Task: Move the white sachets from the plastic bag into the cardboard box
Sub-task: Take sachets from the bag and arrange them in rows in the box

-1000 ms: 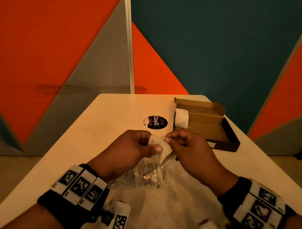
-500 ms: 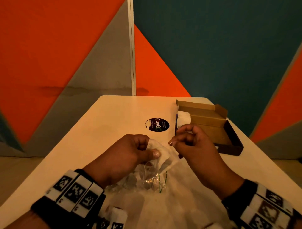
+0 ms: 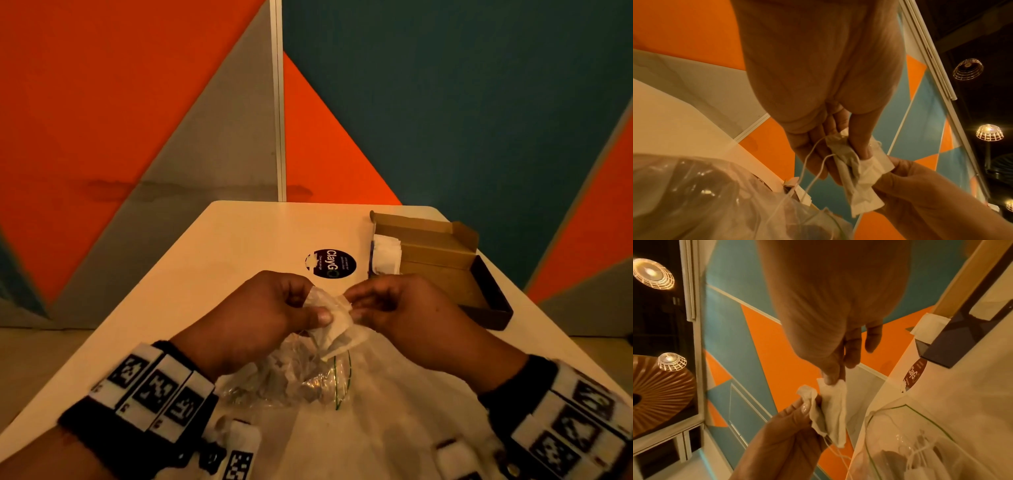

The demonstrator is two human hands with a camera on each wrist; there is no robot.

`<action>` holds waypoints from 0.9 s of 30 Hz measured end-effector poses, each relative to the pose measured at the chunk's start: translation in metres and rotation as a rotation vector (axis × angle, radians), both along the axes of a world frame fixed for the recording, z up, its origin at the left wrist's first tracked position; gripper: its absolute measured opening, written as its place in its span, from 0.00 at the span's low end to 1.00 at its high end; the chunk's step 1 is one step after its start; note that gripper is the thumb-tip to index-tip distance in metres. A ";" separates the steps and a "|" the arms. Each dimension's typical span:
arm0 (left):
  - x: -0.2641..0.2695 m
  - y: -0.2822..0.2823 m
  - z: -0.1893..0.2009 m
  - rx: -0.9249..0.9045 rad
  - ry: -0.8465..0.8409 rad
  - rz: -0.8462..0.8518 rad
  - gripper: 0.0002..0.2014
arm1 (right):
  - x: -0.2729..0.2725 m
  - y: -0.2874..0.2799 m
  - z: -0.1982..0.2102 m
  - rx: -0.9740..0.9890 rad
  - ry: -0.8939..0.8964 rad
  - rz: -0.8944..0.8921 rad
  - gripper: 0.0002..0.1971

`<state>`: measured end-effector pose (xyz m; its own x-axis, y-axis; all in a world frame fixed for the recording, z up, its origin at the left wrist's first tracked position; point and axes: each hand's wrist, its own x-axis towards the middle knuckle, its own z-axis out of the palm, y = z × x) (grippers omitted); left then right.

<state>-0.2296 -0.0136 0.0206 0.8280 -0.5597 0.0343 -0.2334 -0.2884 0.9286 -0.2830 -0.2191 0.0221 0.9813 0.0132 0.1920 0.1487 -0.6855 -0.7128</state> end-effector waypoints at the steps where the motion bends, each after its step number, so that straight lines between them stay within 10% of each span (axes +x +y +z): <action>1: 0.000 0.000 0.000 0.013 -0.006 0.003 0.05 | 0.001 -0.001 0.000 0.013 -0.007 -0.018 0.07; 12: 0.004 0.003 0.005 0.056 -0.020 0.025 0.05 | -0.004 -0.006 0.002 -0.406 0.022 0.057 0.13; 27: -0.002 0.000 0.014 0.099 -0.081 0.014 0.06 | -0.005 -0.008 0.000 0.079 0.130 -0.026 0.05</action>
<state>-0.2314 -0.0134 0.0345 0.8328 -0.5517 0.0462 -0.3015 -0.3820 0.8736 -0.2882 -0.2266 0.0224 0.9977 -0.0231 0.0630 0.0345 -0.6292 -0.7765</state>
